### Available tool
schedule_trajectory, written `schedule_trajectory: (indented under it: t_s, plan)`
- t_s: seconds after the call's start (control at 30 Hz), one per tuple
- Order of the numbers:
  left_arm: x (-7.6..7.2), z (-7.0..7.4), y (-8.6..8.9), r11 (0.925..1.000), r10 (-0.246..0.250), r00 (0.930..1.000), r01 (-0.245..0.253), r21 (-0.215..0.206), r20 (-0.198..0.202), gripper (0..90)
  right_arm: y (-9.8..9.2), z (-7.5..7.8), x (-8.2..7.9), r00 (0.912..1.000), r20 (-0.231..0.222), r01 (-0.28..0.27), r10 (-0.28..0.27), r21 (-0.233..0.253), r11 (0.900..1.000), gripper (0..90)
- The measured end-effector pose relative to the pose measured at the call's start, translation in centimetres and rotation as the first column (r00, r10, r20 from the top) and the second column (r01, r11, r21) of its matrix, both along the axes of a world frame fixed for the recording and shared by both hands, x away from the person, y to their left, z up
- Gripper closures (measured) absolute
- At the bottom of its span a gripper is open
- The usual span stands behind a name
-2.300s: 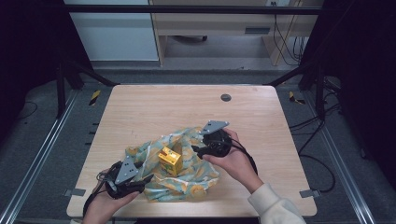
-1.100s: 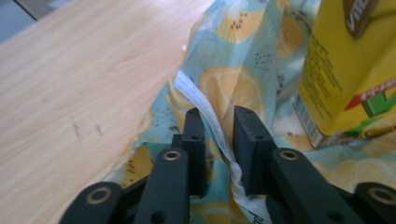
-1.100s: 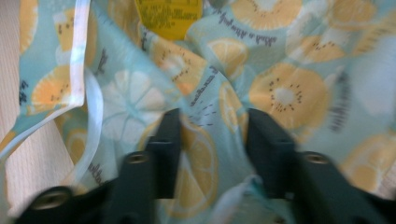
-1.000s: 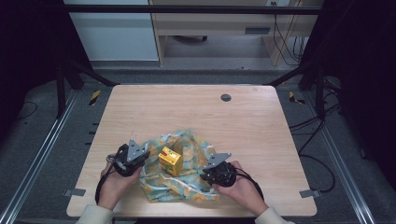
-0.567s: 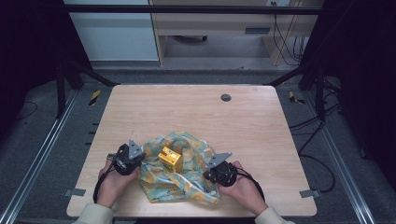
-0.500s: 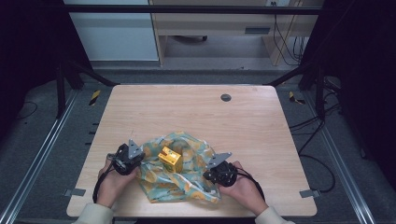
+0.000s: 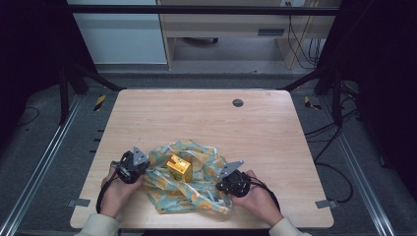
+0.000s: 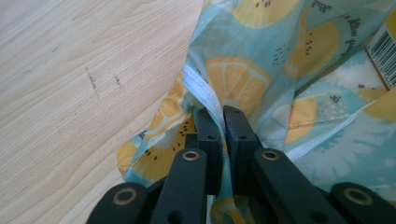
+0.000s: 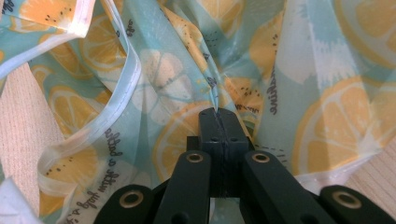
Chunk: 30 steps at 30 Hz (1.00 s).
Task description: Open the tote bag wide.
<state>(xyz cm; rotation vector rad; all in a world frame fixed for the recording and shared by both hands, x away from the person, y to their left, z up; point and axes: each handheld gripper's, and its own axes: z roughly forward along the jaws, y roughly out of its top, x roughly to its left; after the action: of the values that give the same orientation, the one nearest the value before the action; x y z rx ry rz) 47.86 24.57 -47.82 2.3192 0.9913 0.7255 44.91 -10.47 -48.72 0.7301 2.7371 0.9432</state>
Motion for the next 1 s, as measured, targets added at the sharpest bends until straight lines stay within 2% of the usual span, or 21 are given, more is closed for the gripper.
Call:
schedule_trajectory:
  t_s: [0.33, 0.83, 0.9, 0.97, 1.0]
  plan:
    - [0.1, 0.1, 0.3, 0.9998, 0.021, 0.9998, -0.021, -0.005, -0.003, 88.2, -0.4, 0.1, 0.1, 1.0000, -0.004, 0.000, 0.000, -0.016, 1.000, 90.0]
    - [0.0, 0.1, 0.5, 0.9993, 0.037, 0.9993, -0.037, -0.008, -0.002, 88.0, -0.9, 0.0, -0.1, 0.9999, -0.012, 0.001, -0.001, -0.003, 1.000, 90.0]
    - [-0.2, 0.1, 0.5, 0.9990, 0.042, 0.9990, -0.041, -0.017, 0.016, 82.7, -0.9, 0.1, -0.1, 1.0000, -0.002, 0.002, -0.002, 0.006, 1.000, 87.8]
    - [-0.3, 0.2, 0.4, 0.9982, 0.052, 0.9983, -0.051, -0.031, 0.025, 73.8, -1.0, 0.2, -0.1, 0.9999, 0.013, -0.001, 0.001, 0.005, 1.000, 80.7]
    - [-0.4, 0.3, 0.4, 0.9976, 0.058, 0.9980, -0.057, -0.038, 0.026, 66.5, -1.0, 0.3, -0.2, 0.9997, 0.023, 0.010, -0.011, 0.010, 1.000, 76.4]
